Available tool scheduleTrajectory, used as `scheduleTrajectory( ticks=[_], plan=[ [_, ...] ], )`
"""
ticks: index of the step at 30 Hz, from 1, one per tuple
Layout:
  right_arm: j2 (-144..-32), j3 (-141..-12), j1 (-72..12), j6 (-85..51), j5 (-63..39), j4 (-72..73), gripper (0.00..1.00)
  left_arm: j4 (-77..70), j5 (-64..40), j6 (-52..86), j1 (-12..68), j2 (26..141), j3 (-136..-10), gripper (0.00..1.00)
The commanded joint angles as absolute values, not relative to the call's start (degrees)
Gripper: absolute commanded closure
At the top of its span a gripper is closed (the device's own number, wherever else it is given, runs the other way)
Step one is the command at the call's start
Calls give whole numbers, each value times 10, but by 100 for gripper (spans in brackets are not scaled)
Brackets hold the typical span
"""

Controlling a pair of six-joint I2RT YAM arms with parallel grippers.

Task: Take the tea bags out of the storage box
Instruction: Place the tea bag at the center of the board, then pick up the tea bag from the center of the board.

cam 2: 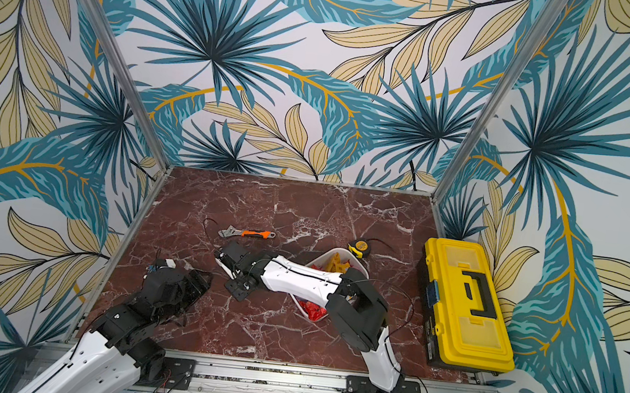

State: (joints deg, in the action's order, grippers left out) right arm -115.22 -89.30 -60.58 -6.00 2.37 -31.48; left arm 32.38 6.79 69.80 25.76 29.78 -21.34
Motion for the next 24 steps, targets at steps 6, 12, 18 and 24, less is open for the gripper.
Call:
scheduleTrajectory(
  ticks=[6, 12, 18, 24],
  plan=[
    [-959, -764, -607, -205, 69, -227, 61, 249, -25, 585, 254, 391, -229, 24],
    [-815, -644, -599, -362, 178, -232, 61, 274, -81, 471, 270, 545, -314, 24],
    [-701, -558, -589, -452, 225, -256, 61, 232, -98, 421, 281, 672, -365, 30],
    [-658, -530, -583, -478, 236, -296, 61, 201, -103, 402, 287, 777, -403, 44]
  ],
)
